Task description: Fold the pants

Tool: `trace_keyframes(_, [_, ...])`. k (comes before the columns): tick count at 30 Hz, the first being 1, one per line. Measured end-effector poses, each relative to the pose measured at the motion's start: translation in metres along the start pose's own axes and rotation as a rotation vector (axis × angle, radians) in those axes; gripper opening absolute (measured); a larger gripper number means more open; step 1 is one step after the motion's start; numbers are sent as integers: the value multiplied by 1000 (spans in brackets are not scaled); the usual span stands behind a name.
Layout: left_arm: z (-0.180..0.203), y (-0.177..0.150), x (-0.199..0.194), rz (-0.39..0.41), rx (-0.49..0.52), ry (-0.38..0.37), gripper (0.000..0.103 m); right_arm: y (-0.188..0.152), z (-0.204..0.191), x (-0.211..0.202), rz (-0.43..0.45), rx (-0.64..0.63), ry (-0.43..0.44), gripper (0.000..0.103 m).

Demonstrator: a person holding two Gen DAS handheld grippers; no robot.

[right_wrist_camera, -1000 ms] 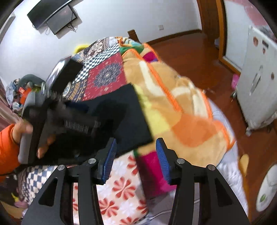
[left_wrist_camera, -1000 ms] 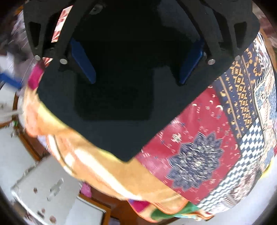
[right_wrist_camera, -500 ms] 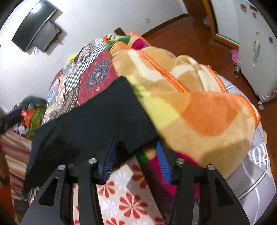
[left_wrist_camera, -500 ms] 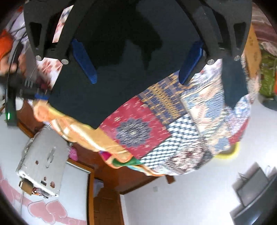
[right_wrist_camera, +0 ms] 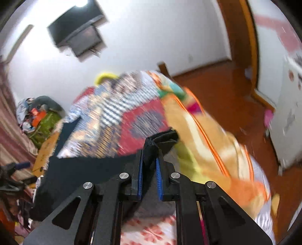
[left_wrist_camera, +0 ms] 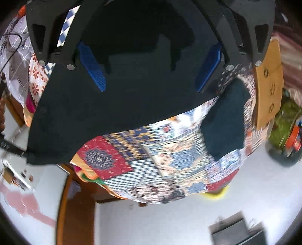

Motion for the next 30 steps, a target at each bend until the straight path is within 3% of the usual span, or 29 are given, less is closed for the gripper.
trace_keyframes(7, [-64, -26, -27, 78, -138, 9, 96, 52, -117, -26, 102, -185, 119, 11])
trace_keyframes(13, [-115, -57, -50, 139, -247, 37, 96, 47, -217, -12, 46, -325, 259, 11])
trace_keyframes(16, [-139, -75, -56, 152, -315, 40, 97, 21, -264, 6, -29, -396, 340, 11])
trace_keyframes(21, [-173, -107, -55, 135, -430, 31, 97, -58, -318, 49, -220, -489, 437, 11])
trace_keyframes(26, [-186, -127, -41, 92, -491, 16, 97, -150, -334, 93, -430, -601, 424, 11])
trace_keyframes(30, [-185, -131, -32, 70, -497, 18, 97, -182, -328, 104, -499, -680, 369, 19])
Point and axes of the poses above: each gripper's, at about its wrist camera, not at the fingertips, and x roughly the way its jaws point, z to its right, y to its top, the point moved 10 cm from there along x, roughly the way its jaws point, and after that the axes turned 8 degrees about -z, right-handed, at the moved point
